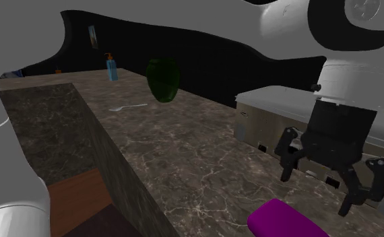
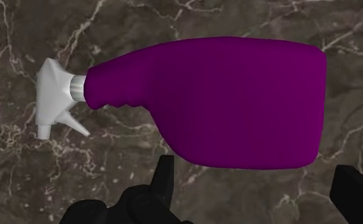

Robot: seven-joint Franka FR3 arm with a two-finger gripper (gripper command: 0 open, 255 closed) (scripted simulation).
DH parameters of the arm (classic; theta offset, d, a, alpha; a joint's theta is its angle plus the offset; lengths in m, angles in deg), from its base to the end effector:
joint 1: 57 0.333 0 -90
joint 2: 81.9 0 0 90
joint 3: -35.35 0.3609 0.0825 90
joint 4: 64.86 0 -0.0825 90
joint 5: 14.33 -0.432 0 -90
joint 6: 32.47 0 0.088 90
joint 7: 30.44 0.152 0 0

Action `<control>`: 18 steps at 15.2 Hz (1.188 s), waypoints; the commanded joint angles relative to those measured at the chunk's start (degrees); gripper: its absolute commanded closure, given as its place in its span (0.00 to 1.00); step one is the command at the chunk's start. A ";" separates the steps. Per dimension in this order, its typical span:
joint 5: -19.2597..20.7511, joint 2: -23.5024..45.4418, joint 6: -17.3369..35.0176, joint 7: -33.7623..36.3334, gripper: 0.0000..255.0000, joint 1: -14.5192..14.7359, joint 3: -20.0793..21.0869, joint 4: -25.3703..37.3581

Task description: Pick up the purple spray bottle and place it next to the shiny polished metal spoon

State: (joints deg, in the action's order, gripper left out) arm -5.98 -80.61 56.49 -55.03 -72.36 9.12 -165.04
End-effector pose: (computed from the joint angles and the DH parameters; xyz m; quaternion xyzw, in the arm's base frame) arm 0.4227 -0.4024 0.5226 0.9812 -0.1405 -0.1324 0.0062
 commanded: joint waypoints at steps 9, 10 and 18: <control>-3.85 3.09 14.80 -5.32 0.00 -7.61 -6.89 -1.42; -4.64 3.70 16.15 -6.04 0.00 -8.44 -7.54 -1.27; -5.96 5.25 22.62 -7.10 0.00 -9.61 -8.24 -5.50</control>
State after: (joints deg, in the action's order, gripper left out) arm -11.98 -75.33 78.23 -62.26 -82.02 0.84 -169.65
